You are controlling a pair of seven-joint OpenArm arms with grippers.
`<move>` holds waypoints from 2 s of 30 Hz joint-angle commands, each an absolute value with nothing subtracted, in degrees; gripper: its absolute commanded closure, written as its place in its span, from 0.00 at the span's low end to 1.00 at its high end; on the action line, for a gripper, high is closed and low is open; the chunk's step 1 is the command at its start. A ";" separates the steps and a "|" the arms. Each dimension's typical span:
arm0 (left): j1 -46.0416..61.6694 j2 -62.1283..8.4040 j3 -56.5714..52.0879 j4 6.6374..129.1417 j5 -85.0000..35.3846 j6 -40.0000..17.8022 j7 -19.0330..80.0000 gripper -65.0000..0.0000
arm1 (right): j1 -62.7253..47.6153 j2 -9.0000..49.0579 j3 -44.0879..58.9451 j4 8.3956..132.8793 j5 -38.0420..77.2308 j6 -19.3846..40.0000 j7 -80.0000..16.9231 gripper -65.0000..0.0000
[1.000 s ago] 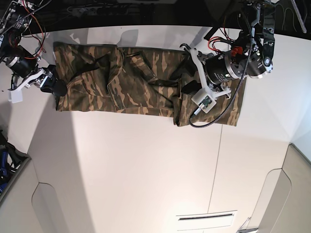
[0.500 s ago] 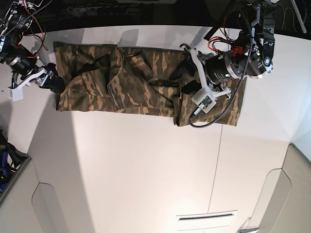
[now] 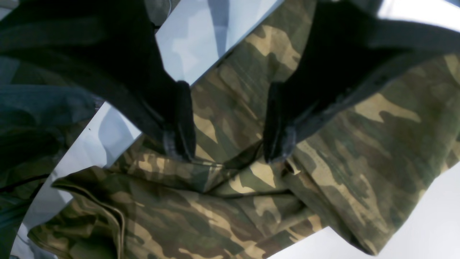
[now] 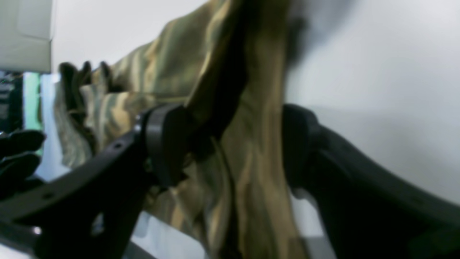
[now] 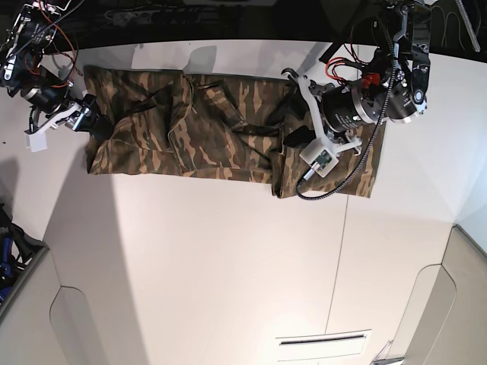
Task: Fold the T-shirt properly
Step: 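Hold the folded end with the left gripper while the right gripper regrips its end, then lift the strip end with the right gripper and fold it over onto the stack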
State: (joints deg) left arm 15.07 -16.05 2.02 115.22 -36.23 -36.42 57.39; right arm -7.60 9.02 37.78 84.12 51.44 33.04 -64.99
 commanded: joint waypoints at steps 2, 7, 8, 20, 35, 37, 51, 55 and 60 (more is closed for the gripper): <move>14.63 -16.38 1.80 116.18 -37.04 -36.45 56.36 0.49 | -7.01 9.63 37.89 84.88 53.93 33.41 -64.51 0.37; 14.61 -16.36 1.80 116.18 -37.06 -36.45 56.34 0.49 | -7.01 9.10 37.85 84.88 54.41 33.43 -64.53 0.37; 14.61 -16.36 1.80 116.18 -37.08 -36.45 56.31 0.49 | -7.01 8.71 37.85 84.88 54.41 33.43 -64.53 0.37; 14.61 -16.38 1.80 116.18 -38.02 -36.45 55.92 0.49 | -7.01 4.69 34.98 84.84 52.86 33.45 -64.25 0.37; 14.59 -16.36 1.80 116.18 -37.87 -36.42 55.88 0.49 | -6.98 4.75 26.50 84.84 48.82 33.43 -62.41 0.94; 14.61 -16.36 1.80 116.18 -37.89 -36.42 55.59 0.49 | -6.98 4.75 26.50 84.84 48.82 33.45 -61.76 1.00; 14.50 -18.65 -14.33 116.18 -44.18 -36.21 56.97 0.49 | -3.70 16.45 33.10 84.90 48.84 33.45 -61.76 1.00; 15.57 -20.10 -15.99 116.18 -44.62 -36.21 58.28 0.49 | -3.18 21.80 35.44 84.90 50.33 33.43 -61.98 1.00; 19.42 -20.01 -15.46 115.90 -45.65 -36.23 57.65 0.49 | -0.97 27.64 35.66 84.97 55.88 33.45 -65.19 1.00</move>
State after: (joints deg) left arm 19.57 -19.44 -15.25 115.18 -44.71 -36.25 58.48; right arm -2.15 26.61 35.38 84.09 53.80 33.21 -66.81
